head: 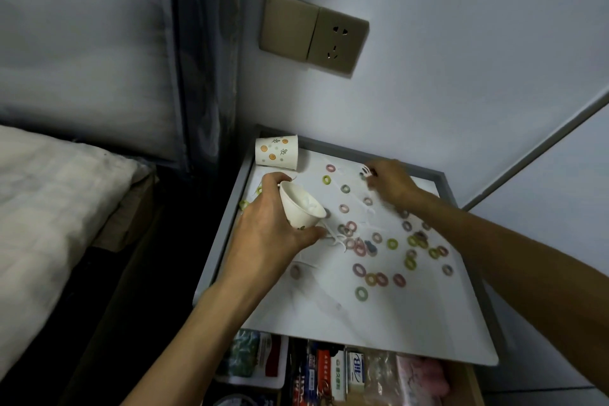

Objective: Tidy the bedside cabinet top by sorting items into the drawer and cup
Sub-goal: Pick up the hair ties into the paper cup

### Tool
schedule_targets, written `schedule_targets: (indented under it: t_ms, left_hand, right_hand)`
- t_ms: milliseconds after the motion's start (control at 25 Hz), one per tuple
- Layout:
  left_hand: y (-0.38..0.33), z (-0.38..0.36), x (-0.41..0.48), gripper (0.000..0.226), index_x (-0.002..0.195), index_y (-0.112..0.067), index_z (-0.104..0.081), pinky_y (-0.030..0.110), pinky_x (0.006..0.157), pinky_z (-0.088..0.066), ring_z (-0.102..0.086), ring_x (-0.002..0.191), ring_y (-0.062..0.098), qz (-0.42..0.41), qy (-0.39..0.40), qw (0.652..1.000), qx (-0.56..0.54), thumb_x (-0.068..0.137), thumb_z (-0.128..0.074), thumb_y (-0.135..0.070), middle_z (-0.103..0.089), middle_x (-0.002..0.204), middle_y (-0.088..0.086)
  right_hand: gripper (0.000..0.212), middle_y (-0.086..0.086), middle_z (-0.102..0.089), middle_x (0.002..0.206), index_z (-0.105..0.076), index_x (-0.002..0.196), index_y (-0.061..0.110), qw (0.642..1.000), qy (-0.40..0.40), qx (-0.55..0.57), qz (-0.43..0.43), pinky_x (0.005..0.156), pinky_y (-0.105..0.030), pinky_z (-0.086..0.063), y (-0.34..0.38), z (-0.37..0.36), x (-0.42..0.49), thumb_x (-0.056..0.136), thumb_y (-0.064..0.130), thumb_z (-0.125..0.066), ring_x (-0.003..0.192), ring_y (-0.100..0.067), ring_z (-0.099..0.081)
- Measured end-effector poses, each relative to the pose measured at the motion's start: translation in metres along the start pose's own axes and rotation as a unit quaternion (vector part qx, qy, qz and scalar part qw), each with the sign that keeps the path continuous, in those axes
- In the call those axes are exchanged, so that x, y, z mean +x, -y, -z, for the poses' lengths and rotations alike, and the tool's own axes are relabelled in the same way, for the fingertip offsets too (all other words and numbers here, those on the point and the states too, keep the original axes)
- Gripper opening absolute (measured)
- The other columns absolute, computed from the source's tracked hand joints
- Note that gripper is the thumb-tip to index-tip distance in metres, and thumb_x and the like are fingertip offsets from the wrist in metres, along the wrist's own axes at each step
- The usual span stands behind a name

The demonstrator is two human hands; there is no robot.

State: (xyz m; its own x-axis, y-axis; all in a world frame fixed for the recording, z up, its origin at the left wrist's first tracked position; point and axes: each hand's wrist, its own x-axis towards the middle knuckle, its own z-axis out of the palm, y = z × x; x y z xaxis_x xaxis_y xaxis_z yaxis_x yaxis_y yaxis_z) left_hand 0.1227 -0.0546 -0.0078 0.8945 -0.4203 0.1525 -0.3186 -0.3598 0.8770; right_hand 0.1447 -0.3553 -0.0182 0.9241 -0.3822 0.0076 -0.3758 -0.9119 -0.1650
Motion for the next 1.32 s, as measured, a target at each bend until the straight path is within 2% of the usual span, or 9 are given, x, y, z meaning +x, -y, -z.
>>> schedule_targets:
  t_ms: [200,440,560,680,760,840,960,1120,1320]
  left_hand:
    - [0.003,-0.007,0.008,0.077,0.117,-0.037,-0.038,0.029,0.067,-0.047,-0.057,0.089,0.014,0.005,0.01,1.0,0.007,0.059,-0.088,-0.047,-0.056,0.099,-0.016]
    - [0.001,-0.018,0.011,0.08,0.12,-0.036,-0.038,0.033,0.069,-0.053,-0.062,0.087,0.013,0.007,0.026,1.0,-0.004,0.06,-0.089,-0.043,-0.064,0.1,-0.012]
    - [0.001,-0.016,0.012,0.077,0.117,-0.04,-0.038,0.036,0.071,-0.054,-0.063,0.088,0.012,0.005,0.024,1.0,-0.012,0.059,-0.089,-0.042,-0.065,0.097,-0.015]
    - [0.003,-0.011,0.014,0.08,0.116,-0.039,-0.039,0.04,0.072,-0.054,-0.063,0.088,0.018,0.011,0.004,1.0,-0.013,0.055,-0.09,-0.042,-0.063,0.099,-0.013]
    - [0.004,-0.011,0.015,0.08,0.116,-0.039,-0.039,0.043,0.07,-0.056,-0.066,0.083,0.022,0.016,0.0,0.999,-0.029,0.054,-0.091,-0.038,-0.063,0.098,-0.011]
    - [0.004,-0.011,0.016,0.08,0.115,-0.04,-0.039,0.044,0.07,-0.057,-0.067,0.081,0.022,0.018,-0.001,0.999,-0.032,0.054,-0.091,-0.037,-0.063,0.098,-0.009]
    - [0.005,-0.012,0.018,0.081,0.115,-0.042,-0.038,0.044,0.072,-0.057,-0.067,0.083,0.021,0.016,-0.006,0.999,-0.031,0.053,-0.09,-0.038,-0.063,0.1,-0.009]
    - [0.009,-0.012,0.021,0.081,0.116,-0.041,-0.038,0.044,0.071,-0.057,-0.067,0.084,0.022,0.017,-0.006,0.999,-0.042,0.053,-0.09,-0.039,-0.063,0.101,-0.008]
    - [0.009,-0.013,0.02,0.081,0.117,-0.04,-0.04,0.043,0.072,-0.058,-0.065,0.088,0.019,0.013,-0.002,0.999,-0.033,0.055,-0.091,-0.039,-0.061,0.101,-0.012]
  right_hand:
    - [0.018,-0.004,-0.074,0.083,-0.073,0.102,0.01,0.973,0.093,0.176,0.117,0.064,-0.007,-0.048,0.043,0.072,-0.016,0.085,0.006,-0.07,0.069,-0.002,-0.069]
    - [0.029,0.013,-0.073,0.095,-0.071,0.111,0.023,0.934,0.217,0.074,0.274,0.081,-0.015,-0.054,0.114,0.095,-0.061,0.083,0.014,-0.074,0.085,0.005,-0.067]
    - [0.031,0.01,-0.073,0.102,-0.07,0.114,0.019,0.91,0.253,0.157,0.29,0.085,-0.012,-0.051,0.118,0.092,-0.064,0.084,0.013,-0.074,0.093,0.003,-0.067]
    - [0.017,0.005,-0.074,0.099,-0.073,0.103,0.014,0.927,0.116,0.283,0.217,0.09,-0.023,-0.053,0.083,0.087,-0.032,0.087,0.01,-0.069,0.095,-0.007,-0.069]
    - [0.016,-0.001,-0.073,0.105,-0.072,0.104,0.012,0.977,0.057,0.186,0.091,0.096,-0.031,-0.049,0.04,0.071,-0.002,0.089,0.015,-0.068,0.101,-0.015,-0.066]
    - [0.027,-0.009,-0.067,0.118,-0.067,0.113,0.009,0.994,0.101,0.035,-0.024,0.096,-0.033,-0.045,0.001,0.045,0.017,0.091,0.026,-0.065,0.11,-0.024,-0.06]
    - [0.053,-0.013,-0.056,0.132,-0.055,0.13,0.01,0.985,0.109,0.055,-0.123,0.098,-0.034,-0.044,-0.031,0.008,0.026,0.088,0.04,-0.067,0.119,-0.029,-0.053]
    - [0.067,-0.01,-0.054,0.13,-0.054,0.128,0.008,0.977,0.03,0.144,-0.153,0.103,-0.04,-0.042,-0.034,-0.022,0.025,0.076,0.043,-0.079,0.121,-0.028,-0.051]
    - [0.025,-0.007,-0.067,0.091,-0.071,0.097,0.003,0.976,-0.018,0.187,-0.109,0.074,-0.024,-0.042,-0.024,-0.034,0.02,0.078,0.016,-0.08,0.088,-0.02,-0.062]
